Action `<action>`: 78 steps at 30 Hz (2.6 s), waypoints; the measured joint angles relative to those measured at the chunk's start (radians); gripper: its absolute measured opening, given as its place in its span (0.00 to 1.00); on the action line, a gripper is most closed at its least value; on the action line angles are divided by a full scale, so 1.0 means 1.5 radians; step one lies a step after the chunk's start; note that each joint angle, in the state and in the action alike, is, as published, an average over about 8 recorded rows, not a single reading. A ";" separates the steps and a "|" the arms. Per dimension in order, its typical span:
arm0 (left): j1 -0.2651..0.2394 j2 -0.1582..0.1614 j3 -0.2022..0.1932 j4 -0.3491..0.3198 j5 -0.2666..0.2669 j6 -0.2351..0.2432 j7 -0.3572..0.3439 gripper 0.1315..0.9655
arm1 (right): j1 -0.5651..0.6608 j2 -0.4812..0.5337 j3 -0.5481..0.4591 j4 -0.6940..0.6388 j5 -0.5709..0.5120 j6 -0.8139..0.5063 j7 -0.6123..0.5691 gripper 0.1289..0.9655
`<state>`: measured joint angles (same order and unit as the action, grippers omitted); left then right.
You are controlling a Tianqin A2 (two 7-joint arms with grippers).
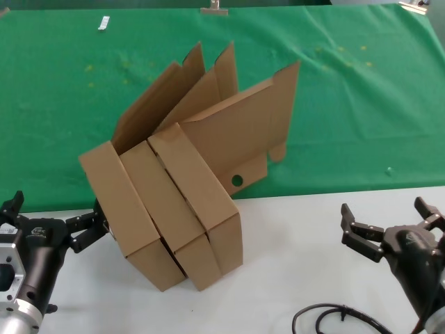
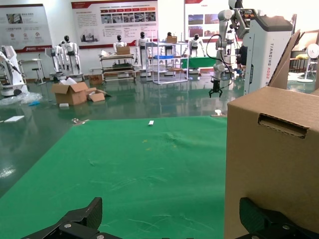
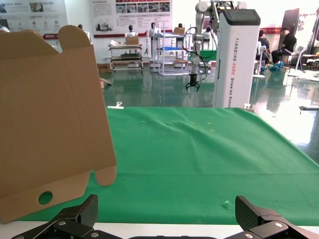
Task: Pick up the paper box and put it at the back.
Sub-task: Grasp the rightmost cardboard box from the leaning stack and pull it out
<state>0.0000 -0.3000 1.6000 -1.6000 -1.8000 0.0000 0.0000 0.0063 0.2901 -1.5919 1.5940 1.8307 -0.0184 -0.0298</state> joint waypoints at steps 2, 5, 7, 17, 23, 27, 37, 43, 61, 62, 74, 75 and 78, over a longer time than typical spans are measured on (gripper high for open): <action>0.000 0.000 0.000 0.000 0.000 0.000 0.000 1.00 | 0.000 0.000 0.000 0.000 0.000 0.000 0.000 1.00; 0.000 0.000 0.000 0.000 0.000 0.000 0.000 1.00 | 0.000 0.000 0.000 0.000 0.000 0.000 0.000 1.00; 0.000 0.000 0.000 0.000 0.000 0.000 0.000 1.00 | 0.000 0.000 0.000 0.000 0.000 0.000 0.000 1.00; 0.000 0.000 0.000 0.000 0.000 0.000 0.000 1.00 | 0.000 0.000 0.000 0.000 0.000 0.000 0.000 1.00; 0.000 0.000 0.000 0.000 0.000 0.000 0.000 0.99 | 0.000 0.000 0.000 0.000 0.000 0.000 0.000 1.00; 0.000 0.000 0.000 0.000 0.000 0.000 0.000 0.96 | 0.000 0.000 0.000 0.000 0.000 0.000 0.000 1.00; 0.000 0.000 0.000 0.000 0.000 0.000 0.000 0.83 | 0.000 0.000 0.000 0.000 0.000 0.000 0.000 1.00; 0.000 0.000 0.000 0.000 0.000 0.000 0.000 0.72 | 0.000 0.000 0.000 0.000 0.000 0.000 0.000 1.00; 0.000 0.000 0.000 0.000 0.000 0.000 0.000 0.30 | 0.000 0.000 0.000 0.000 0.000 0.000 0.000 1.00; 0.000 0.000 0.000 0.000 0.000 0.000 0.000 0.27 | 0.000 0.000 0.000 0.000 0.000 0.000 0.000 1.00; 0.000 0.000 0.000 0.000 0.000 0.000 0.000 0.09 | 0.000 0.000 0.000 0.000 0.000 0.000 0.000 1.00; 0.000 0.000 0.000 0.000 0.000 0.000 0.000 0.08 | 0.000 0.000 0.000 0.000 0.000 0.000 0.000 1.00; 0.000 0.000 0.000 0.000 0.000 0.000 0.000 0.05 | 0.000 0.000 0.000 0.000 0.000 0.000 0.000 1.00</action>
<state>0.0000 -0.3000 1.6000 -1.6000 -1.8000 0.0000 0.0000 0.0063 0.2901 -1.5919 1.5940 1.8307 -0.0184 -0.0298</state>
